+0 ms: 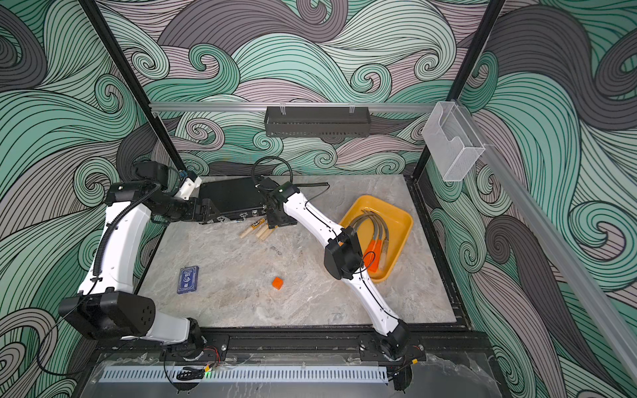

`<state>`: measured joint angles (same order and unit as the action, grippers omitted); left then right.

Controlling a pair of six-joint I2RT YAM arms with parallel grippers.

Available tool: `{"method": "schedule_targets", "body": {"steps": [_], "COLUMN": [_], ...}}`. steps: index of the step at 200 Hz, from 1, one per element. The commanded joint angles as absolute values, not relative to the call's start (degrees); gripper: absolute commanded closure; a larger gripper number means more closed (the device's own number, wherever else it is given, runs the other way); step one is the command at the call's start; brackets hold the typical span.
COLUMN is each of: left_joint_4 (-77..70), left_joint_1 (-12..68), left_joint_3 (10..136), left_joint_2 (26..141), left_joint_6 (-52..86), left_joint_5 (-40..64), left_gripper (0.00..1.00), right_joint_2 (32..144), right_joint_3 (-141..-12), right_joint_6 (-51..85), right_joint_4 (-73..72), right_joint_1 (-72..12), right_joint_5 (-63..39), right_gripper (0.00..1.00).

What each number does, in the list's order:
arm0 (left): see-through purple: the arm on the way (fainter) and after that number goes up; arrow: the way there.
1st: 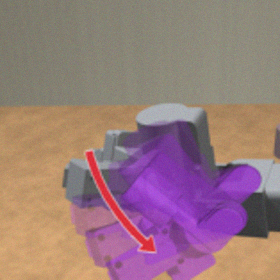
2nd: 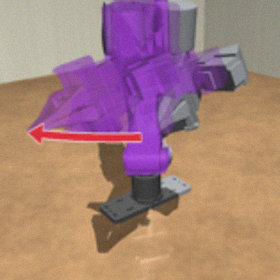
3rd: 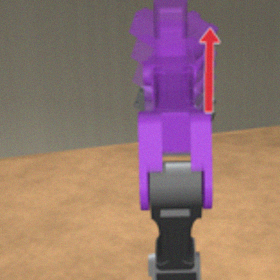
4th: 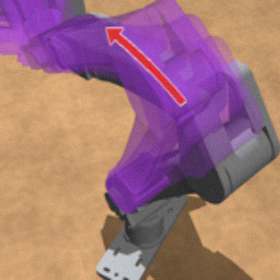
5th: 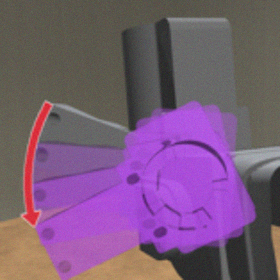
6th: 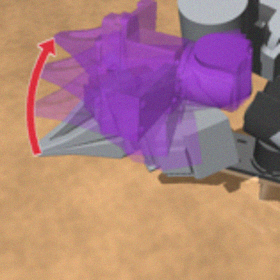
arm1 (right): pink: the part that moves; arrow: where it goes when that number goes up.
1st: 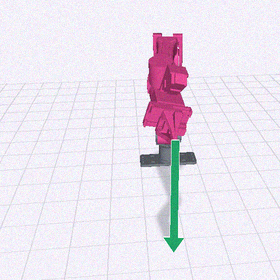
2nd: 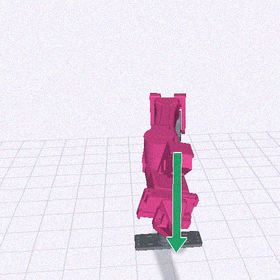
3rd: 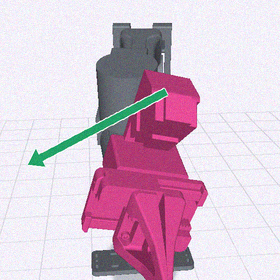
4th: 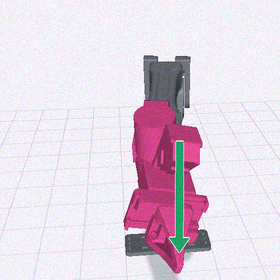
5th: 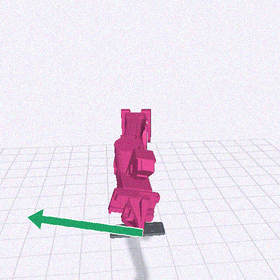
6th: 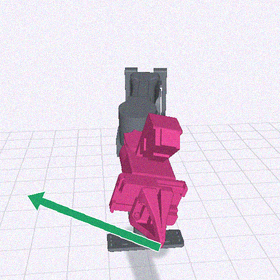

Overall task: Put small sickles into storage boxes
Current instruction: Pick up the sickle at the center of the board.

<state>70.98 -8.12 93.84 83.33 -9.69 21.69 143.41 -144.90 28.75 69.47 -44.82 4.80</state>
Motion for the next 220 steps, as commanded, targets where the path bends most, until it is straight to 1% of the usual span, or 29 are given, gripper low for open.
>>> {"method": "schedule_targets", "body": {"steps": [1, 69, 133, 172, 220], "left_joint_4": [71.0, 71.1, 72.0, 72.3, 72.6], "left_joint_1": [-8.3, -8.3, -8.3, -8.3, -8.3], "left_joint_3": [93.2, 93.3, 91.3, 90.7, 90.5], "left_joint_2": [81.9, 82.2, 81.9, 81.9, 81.9], "left_joint_6": [-11.0, -11.7, -13.2, -13.2, -13.3], "left_joint_5": [23.1, 23.3, 22.2, 21.9, 21.6], "left_gripper": [0.01, 0.01, 0.02, 0.01, 0.01], "right_joint_2": [145.0, 146.3, 148.2, 149.3, 150.0], "right_joint_3": [-145.6, -144.1, -143.6, -143.2, -142.0], "right_joint_6": [31.2, 35.0, 34.9, 34.1, 34.3], "right_joint_4": [67.7, 61.0, 57.3, 55.8, 52.8], "right_joint_1": [-45.7, -46.7, -46.8, -47.2, -47.3], "right_joint_5": [7.5, 13.0, 13.5, 16.1, 15.6], "right_gripper": [0.36, 0.32, 0.31, 0.3, 0.3]}}
